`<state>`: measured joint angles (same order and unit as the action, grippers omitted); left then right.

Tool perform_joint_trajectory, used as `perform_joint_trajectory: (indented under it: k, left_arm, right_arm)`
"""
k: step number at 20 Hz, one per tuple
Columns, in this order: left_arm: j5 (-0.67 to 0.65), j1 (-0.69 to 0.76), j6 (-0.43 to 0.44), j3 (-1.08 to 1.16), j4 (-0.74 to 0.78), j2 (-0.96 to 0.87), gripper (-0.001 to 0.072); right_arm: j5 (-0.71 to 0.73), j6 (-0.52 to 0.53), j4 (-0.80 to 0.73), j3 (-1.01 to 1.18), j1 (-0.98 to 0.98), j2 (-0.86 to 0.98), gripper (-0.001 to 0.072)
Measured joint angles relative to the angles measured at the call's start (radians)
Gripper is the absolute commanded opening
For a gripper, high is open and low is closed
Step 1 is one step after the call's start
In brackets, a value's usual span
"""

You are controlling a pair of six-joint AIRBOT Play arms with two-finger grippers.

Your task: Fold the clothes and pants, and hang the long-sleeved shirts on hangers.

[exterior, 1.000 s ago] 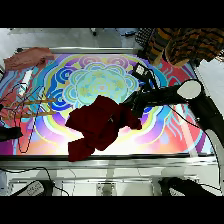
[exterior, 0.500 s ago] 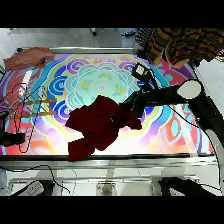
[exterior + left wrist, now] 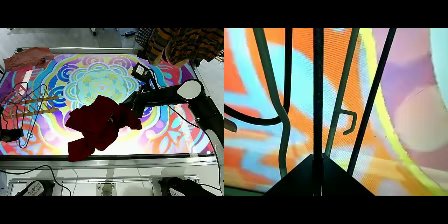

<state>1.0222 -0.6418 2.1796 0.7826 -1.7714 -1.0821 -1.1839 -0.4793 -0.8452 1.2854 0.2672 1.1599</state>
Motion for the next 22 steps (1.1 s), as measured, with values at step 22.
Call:
perform_joint_trajectory:
  k: [22]
  left_arm:
    - [0.457,0.459,0.269,0.248,-0.322,0.454,0.0028]
  right_arm:
    - [0.198,-0.446,-0.118,0.070,-0.037,-0.001,0.0044]
